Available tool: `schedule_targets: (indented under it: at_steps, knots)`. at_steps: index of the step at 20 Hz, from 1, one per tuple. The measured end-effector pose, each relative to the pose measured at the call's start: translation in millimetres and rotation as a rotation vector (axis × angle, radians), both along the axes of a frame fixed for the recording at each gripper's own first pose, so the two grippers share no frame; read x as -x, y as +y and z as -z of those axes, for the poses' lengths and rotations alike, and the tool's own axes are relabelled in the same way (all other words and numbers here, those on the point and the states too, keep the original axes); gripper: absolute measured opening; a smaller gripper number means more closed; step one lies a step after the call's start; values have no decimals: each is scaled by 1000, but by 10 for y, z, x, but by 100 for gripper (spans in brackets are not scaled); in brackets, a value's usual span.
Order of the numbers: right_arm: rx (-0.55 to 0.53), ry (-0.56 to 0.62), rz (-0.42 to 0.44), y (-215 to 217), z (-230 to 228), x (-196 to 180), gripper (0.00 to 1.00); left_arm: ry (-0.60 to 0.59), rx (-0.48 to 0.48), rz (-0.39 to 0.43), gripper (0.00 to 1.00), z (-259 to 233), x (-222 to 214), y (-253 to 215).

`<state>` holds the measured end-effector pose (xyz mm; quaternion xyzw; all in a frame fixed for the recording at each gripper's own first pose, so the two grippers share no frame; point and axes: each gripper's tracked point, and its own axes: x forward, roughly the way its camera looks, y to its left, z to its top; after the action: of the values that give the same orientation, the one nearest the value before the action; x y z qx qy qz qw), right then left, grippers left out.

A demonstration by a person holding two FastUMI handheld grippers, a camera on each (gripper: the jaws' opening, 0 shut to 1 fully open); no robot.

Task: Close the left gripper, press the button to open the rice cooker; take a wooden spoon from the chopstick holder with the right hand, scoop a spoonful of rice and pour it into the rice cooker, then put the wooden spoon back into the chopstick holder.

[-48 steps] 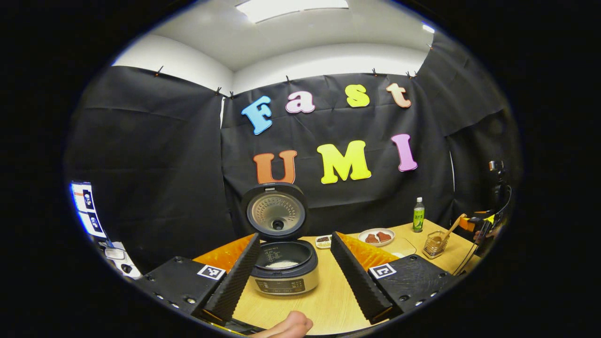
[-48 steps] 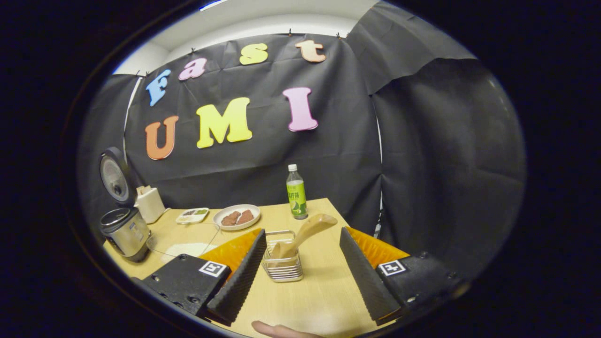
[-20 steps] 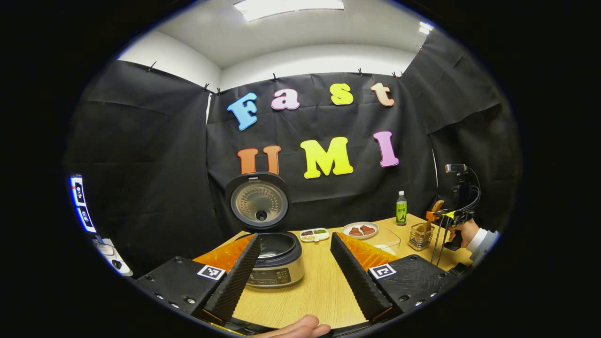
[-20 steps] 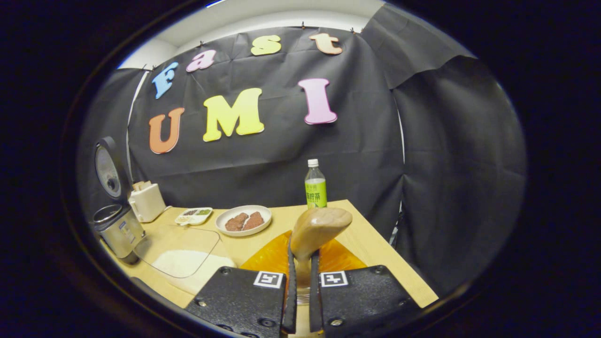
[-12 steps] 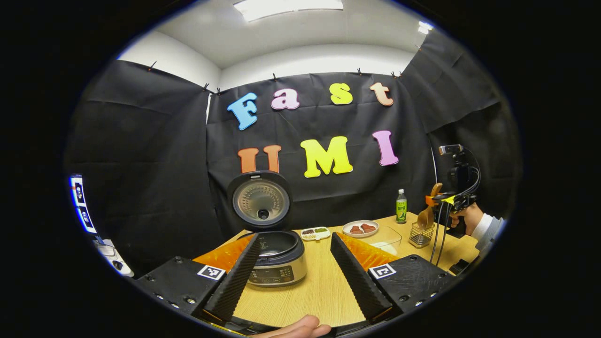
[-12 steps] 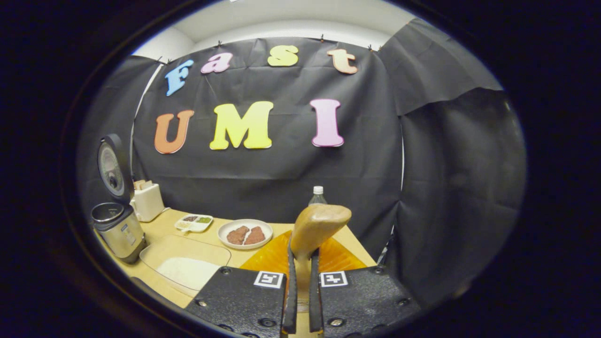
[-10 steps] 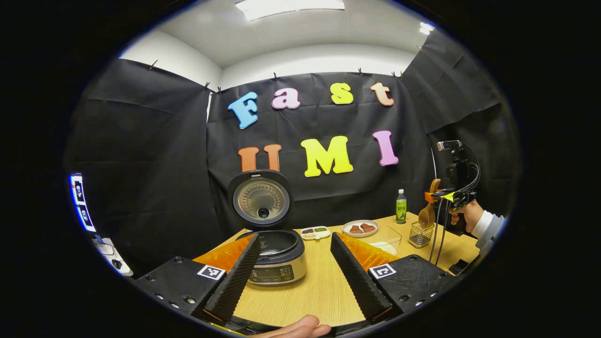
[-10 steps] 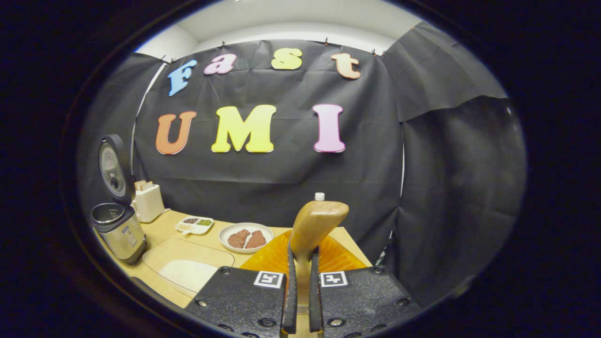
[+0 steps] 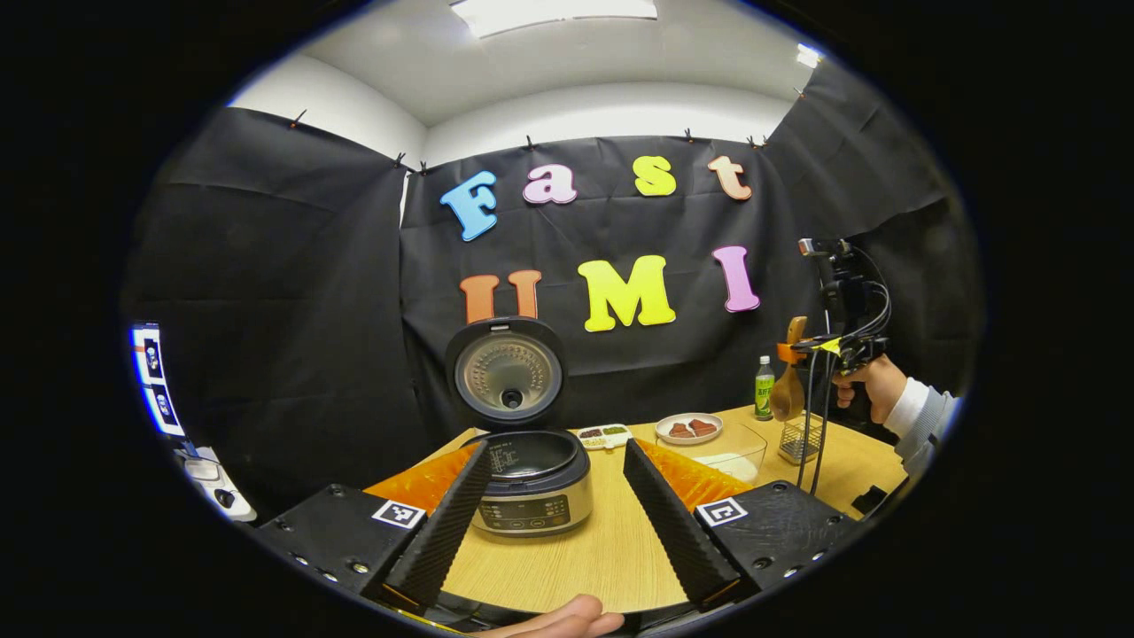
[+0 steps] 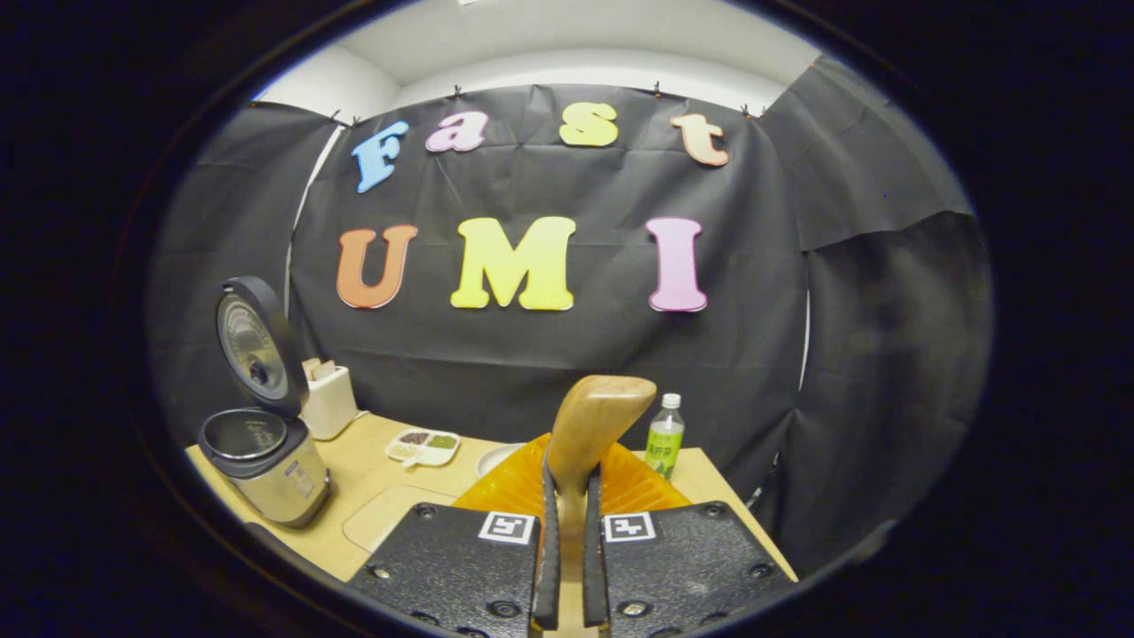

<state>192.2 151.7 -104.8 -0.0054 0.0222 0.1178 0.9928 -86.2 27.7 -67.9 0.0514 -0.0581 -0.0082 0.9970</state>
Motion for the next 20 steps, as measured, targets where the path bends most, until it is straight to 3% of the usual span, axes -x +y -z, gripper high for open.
schedule_targets:
  at_steps: [8,12,18,20]
  knots:
    - [38,68,-79,701,365,-122,15,9,77,-35,95,-116,84,280]
    - [94,124,-46,813,786,-329,15,-12,58,-44,96,-205,145,336]
    - [201,106,2,883,1117,-568,15,-22,55,-31,96,-217,143,328]
    - [191,106,2,930,1144,-584,16,-20,58,-31,96,-224,142,350]
